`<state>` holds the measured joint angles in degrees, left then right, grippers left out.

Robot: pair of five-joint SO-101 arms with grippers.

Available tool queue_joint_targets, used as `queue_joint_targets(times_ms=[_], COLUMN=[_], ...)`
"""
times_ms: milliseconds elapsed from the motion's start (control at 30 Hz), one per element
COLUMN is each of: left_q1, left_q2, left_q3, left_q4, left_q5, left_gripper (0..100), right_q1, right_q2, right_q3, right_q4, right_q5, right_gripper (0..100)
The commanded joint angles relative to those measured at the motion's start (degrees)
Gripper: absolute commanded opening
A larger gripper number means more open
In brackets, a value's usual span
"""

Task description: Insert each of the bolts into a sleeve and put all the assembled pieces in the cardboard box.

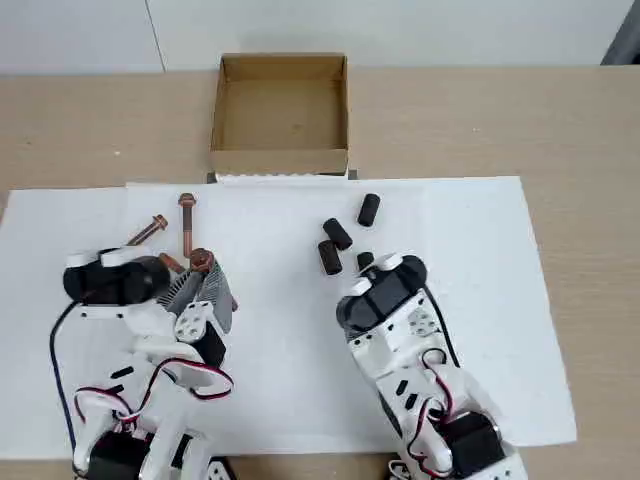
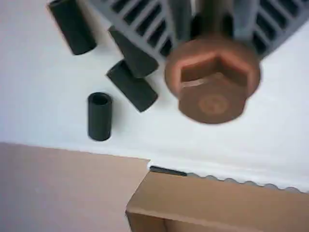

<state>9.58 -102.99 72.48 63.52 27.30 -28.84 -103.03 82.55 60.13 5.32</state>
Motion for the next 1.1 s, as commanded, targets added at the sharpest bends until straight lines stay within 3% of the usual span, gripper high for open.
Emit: queue_joint_targets(times_ms=[0,400,567,1067], left_q1=[0.3,2.6,9.7,14.6], left_q2=[-1.0,-1.1,-1.1,-1.1], left_q3=[-0.1,0.2,0.1,3.1], left_q4=[-1.7,-10.0,-10.1,-10.3], left_q5=[6.2,13.4,14.5,14.8], left_gripper=[1,1,1,1], right_q1=[-3.6,-16.6,-16.7,-16.7], right_q2=[-0.9,-0.9,-0.8,-0.8], right_q3=[1.0,5.6,5.7,4.3], right_q4=[-5.7,-13.1,-12.9,-12.8], right_q5=[0.0,0.0,0.4,2.2], right_gripper=[0.2,0.2,0.2,0.2])
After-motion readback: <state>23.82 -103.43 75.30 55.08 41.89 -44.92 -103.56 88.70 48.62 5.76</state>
